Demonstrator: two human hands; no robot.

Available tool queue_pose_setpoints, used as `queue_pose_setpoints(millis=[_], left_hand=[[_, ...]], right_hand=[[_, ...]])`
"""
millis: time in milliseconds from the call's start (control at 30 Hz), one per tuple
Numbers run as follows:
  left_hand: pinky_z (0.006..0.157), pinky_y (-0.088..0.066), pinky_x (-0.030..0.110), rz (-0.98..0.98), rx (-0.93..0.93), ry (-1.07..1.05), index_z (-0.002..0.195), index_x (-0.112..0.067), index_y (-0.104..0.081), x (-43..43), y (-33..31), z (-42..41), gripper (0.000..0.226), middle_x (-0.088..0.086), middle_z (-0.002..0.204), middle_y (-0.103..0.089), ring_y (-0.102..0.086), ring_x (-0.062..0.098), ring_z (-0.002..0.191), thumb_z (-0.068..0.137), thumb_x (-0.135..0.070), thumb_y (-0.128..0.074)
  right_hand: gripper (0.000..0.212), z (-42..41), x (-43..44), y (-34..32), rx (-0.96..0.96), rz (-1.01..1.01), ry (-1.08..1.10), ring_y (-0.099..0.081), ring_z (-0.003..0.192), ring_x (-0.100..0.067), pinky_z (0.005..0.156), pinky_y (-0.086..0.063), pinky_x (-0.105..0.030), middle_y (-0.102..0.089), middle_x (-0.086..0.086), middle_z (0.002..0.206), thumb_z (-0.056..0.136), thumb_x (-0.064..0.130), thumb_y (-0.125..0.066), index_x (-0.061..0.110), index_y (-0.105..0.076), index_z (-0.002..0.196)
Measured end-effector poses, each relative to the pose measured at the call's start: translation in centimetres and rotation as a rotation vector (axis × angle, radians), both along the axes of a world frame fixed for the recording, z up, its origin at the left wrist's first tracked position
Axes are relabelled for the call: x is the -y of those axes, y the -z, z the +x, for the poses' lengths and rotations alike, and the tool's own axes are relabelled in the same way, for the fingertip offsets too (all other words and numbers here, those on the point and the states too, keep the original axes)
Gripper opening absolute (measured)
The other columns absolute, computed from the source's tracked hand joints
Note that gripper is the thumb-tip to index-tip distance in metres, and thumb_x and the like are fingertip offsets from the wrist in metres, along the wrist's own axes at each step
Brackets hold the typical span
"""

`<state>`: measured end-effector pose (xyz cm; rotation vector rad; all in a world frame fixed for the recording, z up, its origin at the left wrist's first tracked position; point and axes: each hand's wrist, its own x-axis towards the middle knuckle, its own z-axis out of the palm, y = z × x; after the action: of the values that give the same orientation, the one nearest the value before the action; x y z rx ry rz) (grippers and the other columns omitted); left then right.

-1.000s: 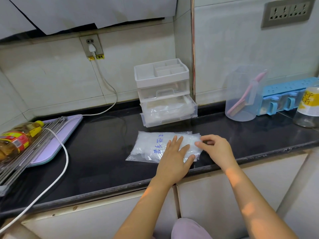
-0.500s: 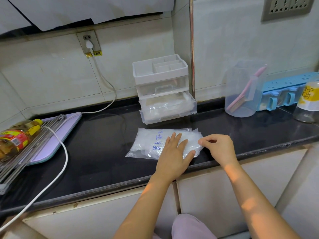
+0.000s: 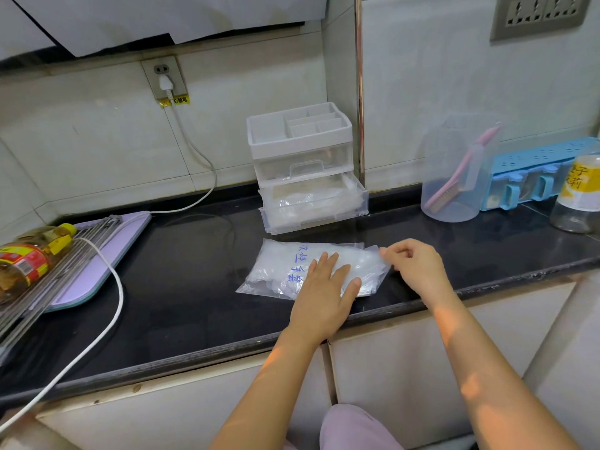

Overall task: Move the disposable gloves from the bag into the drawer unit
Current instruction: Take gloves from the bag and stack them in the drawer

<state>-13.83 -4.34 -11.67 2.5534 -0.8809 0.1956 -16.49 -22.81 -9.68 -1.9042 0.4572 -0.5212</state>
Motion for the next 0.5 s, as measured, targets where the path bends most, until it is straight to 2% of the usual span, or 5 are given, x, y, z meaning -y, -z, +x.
queue_pose_setpoints(millis=[133,233,300,400,500], left_hand=[[0.115,0.011,0.022,0.009,0.009,-0.003,0.148,-0.020,-0.035,0.0,0.1,0.0,0.054,0.000,0.160,-0.014,0.002,0.012,0.148,0.102,-0.046,-0.023],[0.115,0.011,0.022,0.018,0.012,-0.004,0.148,-0.020,-0.034,0.0,0.0,0.0,0.054,0.000,0.160,-0.013,0.002,0.012,0.148,0.102,-0.046,-0.023],[0.114,0.012,0.022,0.029,-0.002,-0.004,0.148,-0.021,-0.033,0.0,-0.1,0.0,0.058,-0.001,0.160,-0.013,0.003,0.012,0.148,0.100,-0.051,-0.021],[0.115,0.012,0.023,0.041,-0.021,-0.011,0.149,-0.022,-0.032,0.0,-0.2,-0.1,0.081,-0.001,0.160,-0.011,0.004,0.011,0.147,0.085,-0.067,-0.009],[0.116,0.010,0.025,0.043,-0.017,-0.016,0.149,-0.023,-0.030,0.1,-0.2,-0.1,0.070,-0.001,0.160,-0.011,0.003,0.012,0.148,0.093,-0.063,-0.021]], right_hand=[[0.028,1.9,-0.1,-1.1,-0.087,-0.092,-0.026,-0.060,0.090,-0.014,0.078,-0.044,-0.025,-0.067,0.001,0.094,0.083,0.035,-0.072,0.012,-0.071,0.099],[0.014,2.8,-0.5,-1.6,-0.174,-0.192,-0.030,-0.058,0.079,-0.013,0.068,-0.045,-0.023,-0.071,-0.002,0.092,0.086,0.021,-0.068,0.011,-0.075,0.092],[0.014,2.9,-0.6,-1.7,-0.155,-0.222,-0.026,-0.057,0.075,-0.011,0.064,-0.042,-0.021,-0.072,-0.004,0.092,0.089,0.012,-0.062,0.010,-0.077,0.088],[0.015,2.6,-0.7,-2.1,-0.097,-0.264,-0.039,-0.054,0.075,-0.005,0.065,-0.039,-0.017,-0.069,0.002,0.089,0.090,0.012,-0.061,0.013,-0.076,0.091],[0.013,2.3,-0.5,-2.7,-0.007,-0.208,-0.024,-0.059,0.083,-0.010,0.075,-0.040,-0.020,-0.069,0.001,0.092,0.089,0.012,-0.062,0.014,-0.075,0.091]])
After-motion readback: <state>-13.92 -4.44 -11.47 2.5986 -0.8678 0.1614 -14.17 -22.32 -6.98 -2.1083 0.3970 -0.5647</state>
